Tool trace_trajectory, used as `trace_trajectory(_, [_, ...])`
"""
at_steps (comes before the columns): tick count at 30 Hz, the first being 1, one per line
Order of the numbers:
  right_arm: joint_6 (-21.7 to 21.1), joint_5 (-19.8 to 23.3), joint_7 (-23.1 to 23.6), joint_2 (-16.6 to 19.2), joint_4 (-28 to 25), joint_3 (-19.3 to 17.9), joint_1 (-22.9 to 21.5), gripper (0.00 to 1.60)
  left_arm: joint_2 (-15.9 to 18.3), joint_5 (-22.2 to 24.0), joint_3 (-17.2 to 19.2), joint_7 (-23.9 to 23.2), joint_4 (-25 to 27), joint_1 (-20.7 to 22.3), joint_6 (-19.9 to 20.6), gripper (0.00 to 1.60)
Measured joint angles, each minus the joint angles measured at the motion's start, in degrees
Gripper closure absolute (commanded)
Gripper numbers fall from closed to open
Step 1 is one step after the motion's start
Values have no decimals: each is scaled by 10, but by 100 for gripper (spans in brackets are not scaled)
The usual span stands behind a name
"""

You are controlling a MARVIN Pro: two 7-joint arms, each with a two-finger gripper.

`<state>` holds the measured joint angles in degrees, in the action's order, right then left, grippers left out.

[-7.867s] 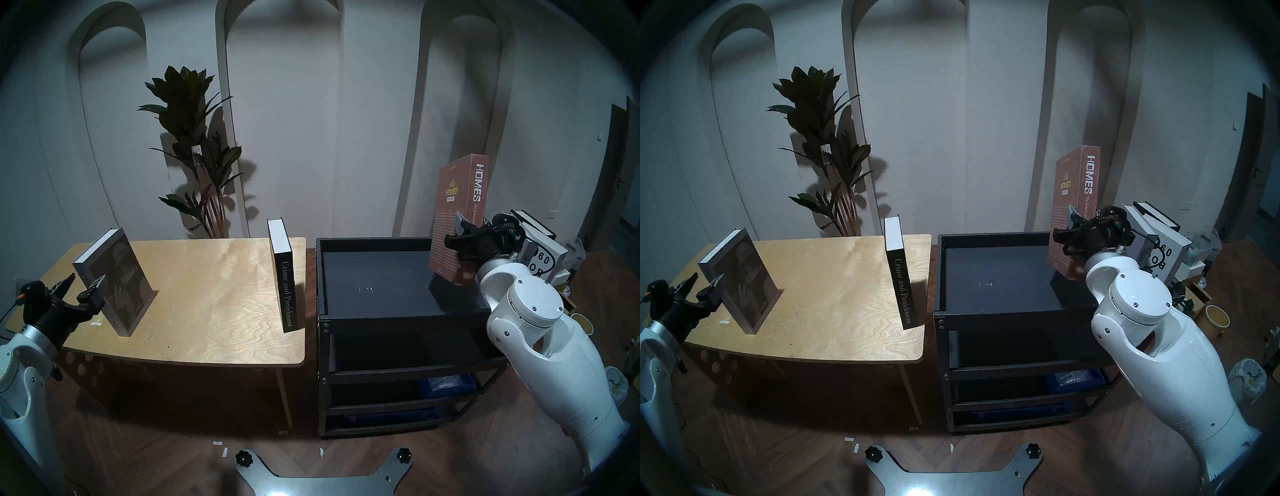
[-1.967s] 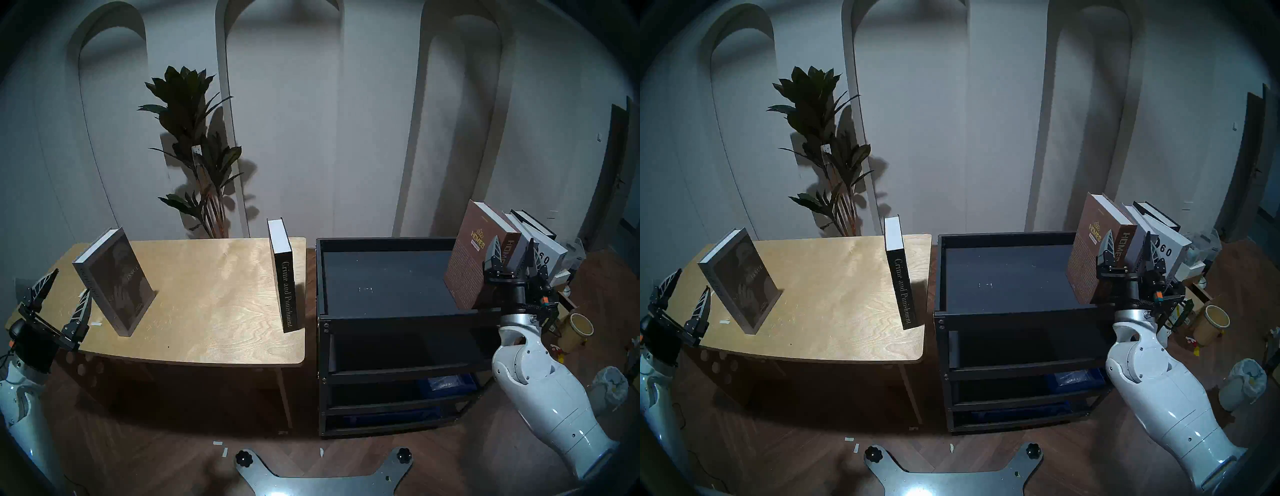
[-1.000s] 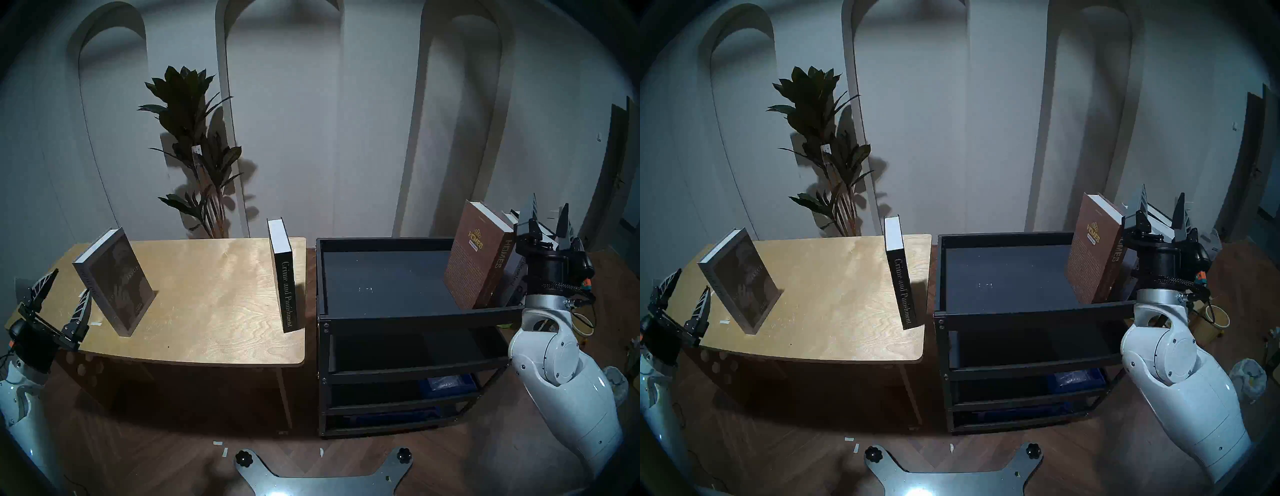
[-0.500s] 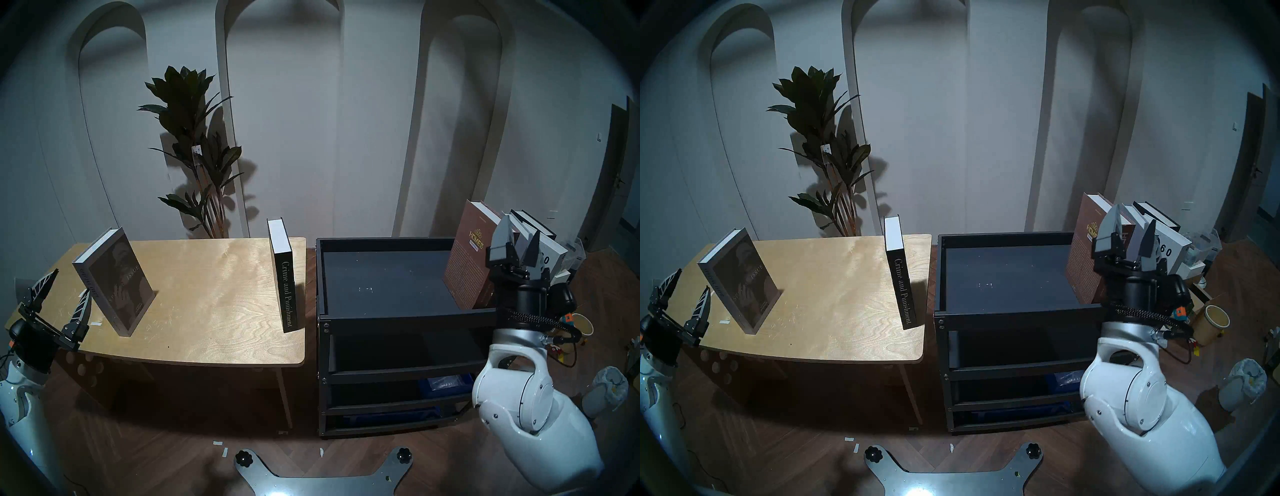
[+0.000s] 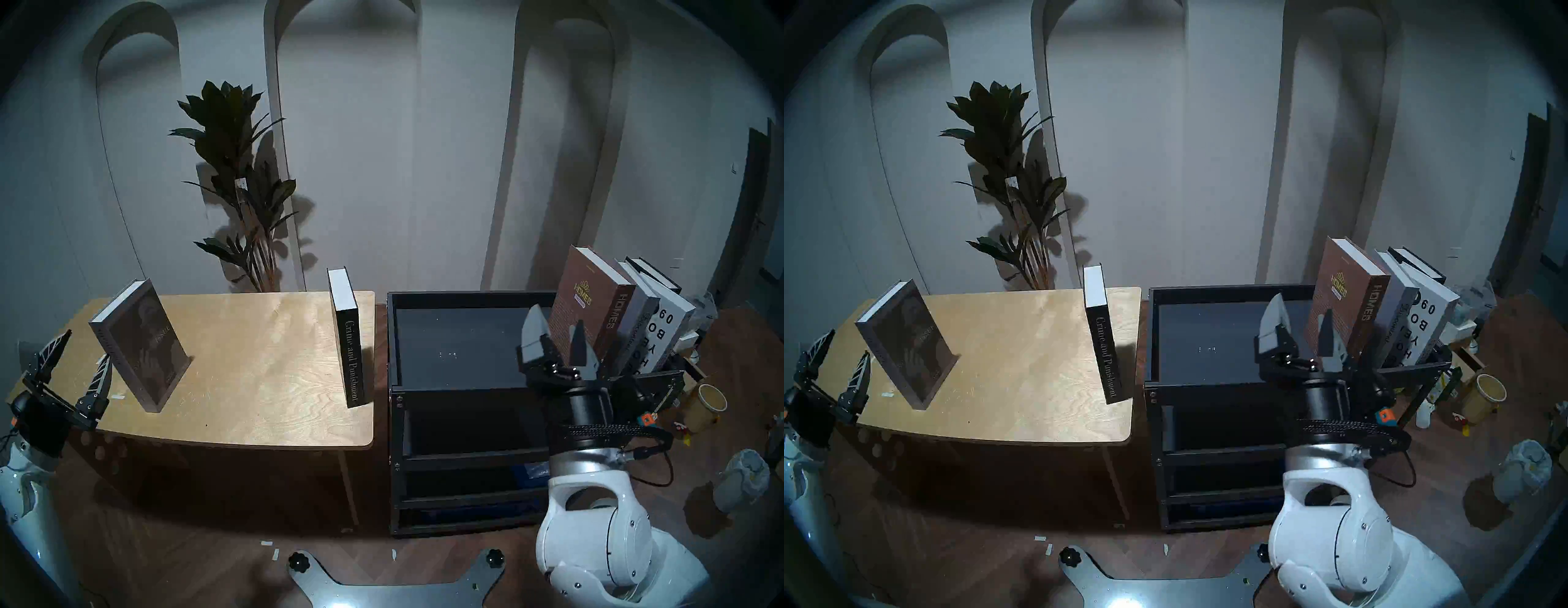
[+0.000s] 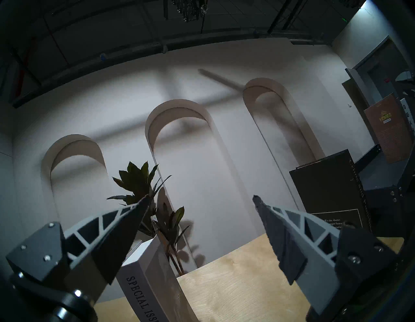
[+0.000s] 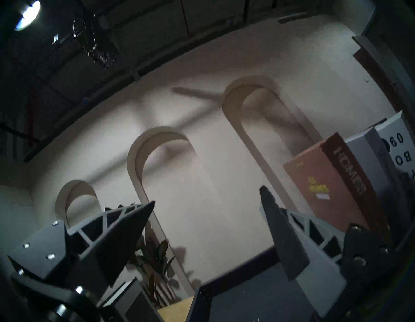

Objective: Move the books from the display table onto the shelf, standing them upright with spines facing out and tallest at one end

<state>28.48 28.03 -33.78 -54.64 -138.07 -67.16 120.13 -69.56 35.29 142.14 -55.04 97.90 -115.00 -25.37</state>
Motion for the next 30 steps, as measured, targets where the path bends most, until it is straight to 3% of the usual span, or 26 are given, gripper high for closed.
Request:
trace_trajectory(5, [-65, -30, -12, 0, -4, 41, -11, 0, 0, 0, 0, 0, 0, 0, 0, 0])
trace_trajectory(16, [-187, -71, -11, -7, -5, 92, -64, 0, 0, 0, 0, 0, 0, 0, 0, 0])
trace_trajectory(24, [-248, -88, 1, -24, 0, 125, -110, 0, 0, 0, 0, 0, 0, 1, 0, 0])
trace_trajectory(30, [-275, -94, 12, -42, 37, 152, -145, 0, 0, 0, 0, 0, 0, 1, 0, 0])
